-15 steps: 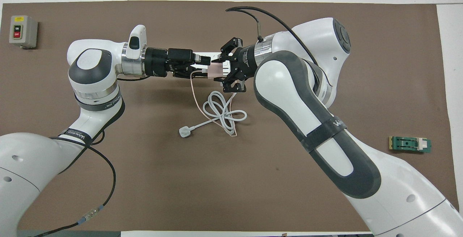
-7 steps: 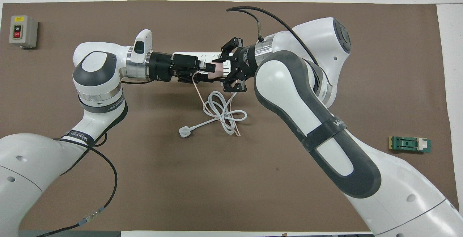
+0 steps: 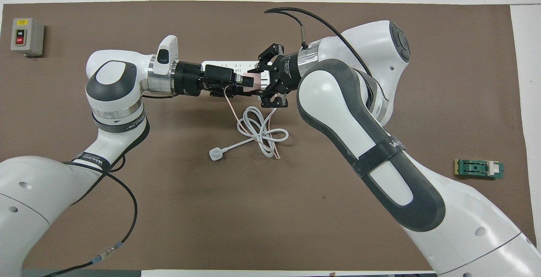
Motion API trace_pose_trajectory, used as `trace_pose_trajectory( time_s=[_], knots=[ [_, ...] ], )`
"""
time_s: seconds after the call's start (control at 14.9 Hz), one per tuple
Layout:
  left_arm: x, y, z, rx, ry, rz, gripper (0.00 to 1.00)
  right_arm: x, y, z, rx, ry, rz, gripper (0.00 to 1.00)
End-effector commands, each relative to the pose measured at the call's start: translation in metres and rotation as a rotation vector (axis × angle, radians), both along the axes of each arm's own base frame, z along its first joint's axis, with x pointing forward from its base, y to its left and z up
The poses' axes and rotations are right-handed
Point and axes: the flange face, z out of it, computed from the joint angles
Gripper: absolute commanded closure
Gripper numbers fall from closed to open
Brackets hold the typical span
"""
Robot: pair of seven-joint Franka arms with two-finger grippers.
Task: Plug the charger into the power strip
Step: 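Bring the pink charger to the strip's end with the right gripper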
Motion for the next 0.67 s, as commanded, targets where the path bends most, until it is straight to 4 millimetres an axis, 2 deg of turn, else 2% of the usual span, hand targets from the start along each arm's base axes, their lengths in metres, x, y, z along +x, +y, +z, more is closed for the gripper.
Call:
trace_pose_trajectory(
  time_s=[0.0,0.07,0.2,0.27,0.47,0.61],
  knots=[
    [-0.0047,0.0021,0.0045,-0.011,-0.016,0.013,0.38,0.0014,0.0016,0.0020,-0.021,-0.001,-0.015,1.00],
    [-0.0047,0.0021,0.0045,-0.011,-0.019,0.013,0.44,0.0014,0.0016,0.0020,-0.020,0.000,-0.016,1.00],
    [-0.0038,0.0024,0.0049,-0.009,-0.023,0.016,0.49,0.0014,0.0016,0.0020,-0.020,0.000,-0.016,1.00],
    [-0.0037,0.0025,0.0048,-0.009,-0.023,0.017,0.54,0.0014,0.0016,0.0020,-0.020,0.000,-0.016,1.00],
    [-0.0025,0.0052,0.0057,-0.010,-0.025,0.019,1.00,0.0014,0.0016,0.0020,-0.020,0.000,-0.016,1.00],
    [-0.0009,0.0087,0.0062,-0.010,-0.026,0.023,1.00,0.0010,0.0024,0.0021,-0.020,0.000,-0.015,1.00]
  ],
)
